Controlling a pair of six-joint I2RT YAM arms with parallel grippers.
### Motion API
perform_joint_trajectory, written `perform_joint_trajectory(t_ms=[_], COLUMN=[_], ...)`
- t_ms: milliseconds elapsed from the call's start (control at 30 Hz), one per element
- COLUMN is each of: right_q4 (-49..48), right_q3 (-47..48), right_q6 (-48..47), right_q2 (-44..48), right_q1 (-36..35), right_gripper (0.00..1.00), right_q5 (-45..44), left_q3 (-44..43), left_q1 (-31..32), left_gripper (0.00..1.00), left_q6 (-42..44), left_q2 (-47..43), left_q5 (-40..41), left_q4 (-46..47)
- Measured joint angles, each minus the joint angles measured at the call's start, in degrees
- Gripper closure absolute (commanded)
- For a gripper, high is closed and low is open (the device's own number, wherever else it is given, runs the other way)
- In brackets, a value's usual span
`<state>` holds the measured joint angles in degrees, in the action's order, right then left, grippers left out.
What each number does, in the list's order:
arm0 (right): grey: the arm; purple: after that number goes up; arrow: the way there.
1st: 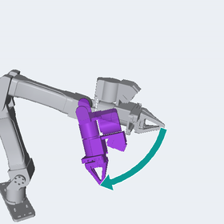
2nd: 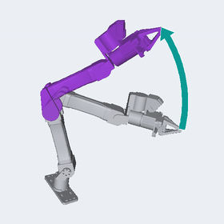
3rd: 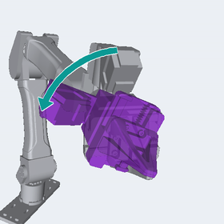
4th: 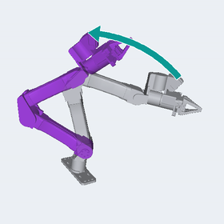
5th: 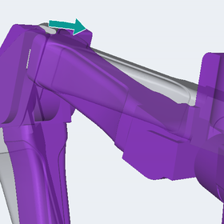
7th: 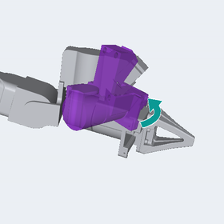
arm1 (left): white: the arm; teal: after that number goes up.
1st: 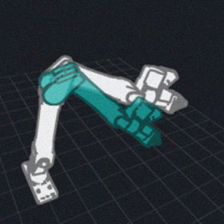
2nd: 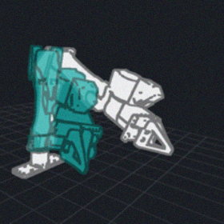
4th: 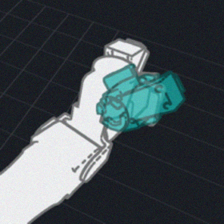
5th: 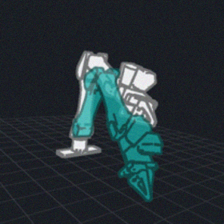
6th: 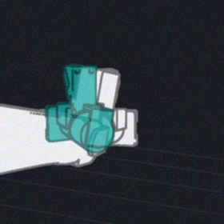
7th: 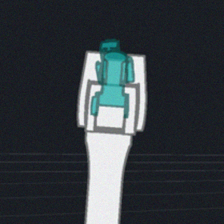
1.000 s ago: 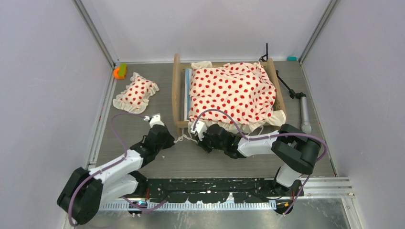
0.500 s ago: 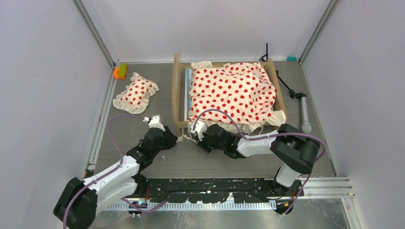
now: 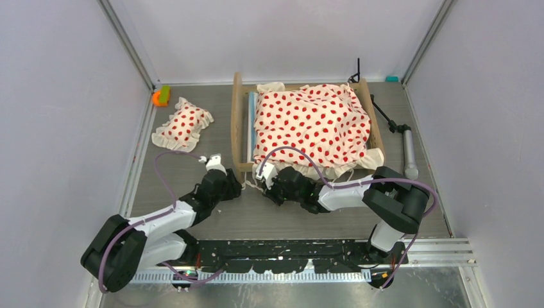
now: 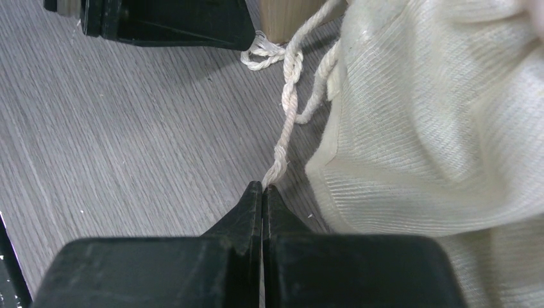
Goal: Set up the pet bed
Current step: Tie the ropes to the bed frame.
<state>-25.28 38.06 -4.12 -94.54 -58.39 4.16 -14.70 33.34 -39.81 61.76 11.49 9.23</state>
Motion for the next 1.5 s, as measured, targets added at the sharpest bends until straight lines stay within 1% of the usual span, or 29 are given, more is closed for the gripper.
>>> perform_joint_trajectory(t_ms=[67,233,367,467,533,700,767,867,933,1100,1167,1267,1400,1500], right_q4=[0.0,0.0,-0.2,-0.5,-0.5,-0.5,-0.5,-0.5,-0.5,-0.5,-0.5,-0.5,-0.6,-0.9], right_q3=[0.0,0.0,0.2,0.3,0.3,0.3,0.3,0.3,0.3,0.3,0.4,0.7,0.9,0.9], right_q6=[0.0,0.0,0.1,0.2,0.3,0.2,0.2,0.2,0.2,0.2,0.2,0.2,0.2,0.2], right_q2=[0.0,0.0,-0.3,-0.6,-0.7,-0.7,-0.7,-0.7,-0.7,-0.7,-0.7,-0.7,-0.7,-0.7], right_q1=[0.0,0.0,0.0,0.0,0.0,0.0,0.0,0.0,0.0,0.0,0.0,0.0,0.0,0.0], right_gripper=[1.0,1.0,1.0,1.0,1.0,1.0,1.0,1.0,1.0,1.0,1.0,1.0,1.0,1.0], right_q5=[0.0,0.0,0.3,0.5,0.6,0.7,0.7,0.7,0.7,0.7,0.7,0.9,0.9,0.9], left_q3=[-0.1,0.4,1.0,0.9,0.1,-4.3,-5.1,-5.2,-5.0,-4.6,-4.6,-4.6,-5.0,-5.5], left_q1=[1.0,5.1,6.9,7.9,8.3,8.9,9.0,9.1,9.2,10.3,11.3,12.6,13.4,13.8], left_gripper=[0.57,0.66,0.67,0.69,0.72,0.85,0.87,0.8,0.77,0.76,0.79,0.86,0.99,1.0], left_q6=[-0.2,-0.7,-1.8,-2.6,-3.2,-3.8,-4.0,-4.8,-5.0,-6.3,-6.8,-7.9,-9.2,-9.7], left_q2=[0.3,-2.3,-3.7,-3.4,-1.8,4.5,5.5,5.2,4.5,3.1,3.1,3.1,3.7,4.2], left_q5=[0.6,3.1,4.6,6.5,7.8,10.4,11.2,12.0,12.0,12.5,13.2,14.4,15.9,16.8], left_q4=[0.2,-2.6,-4.4,-4.8,-4.8,-5.9,-6.7,-7.5,-8.1,-9.6,-9.9,-10.5,-11.6,-12.4])
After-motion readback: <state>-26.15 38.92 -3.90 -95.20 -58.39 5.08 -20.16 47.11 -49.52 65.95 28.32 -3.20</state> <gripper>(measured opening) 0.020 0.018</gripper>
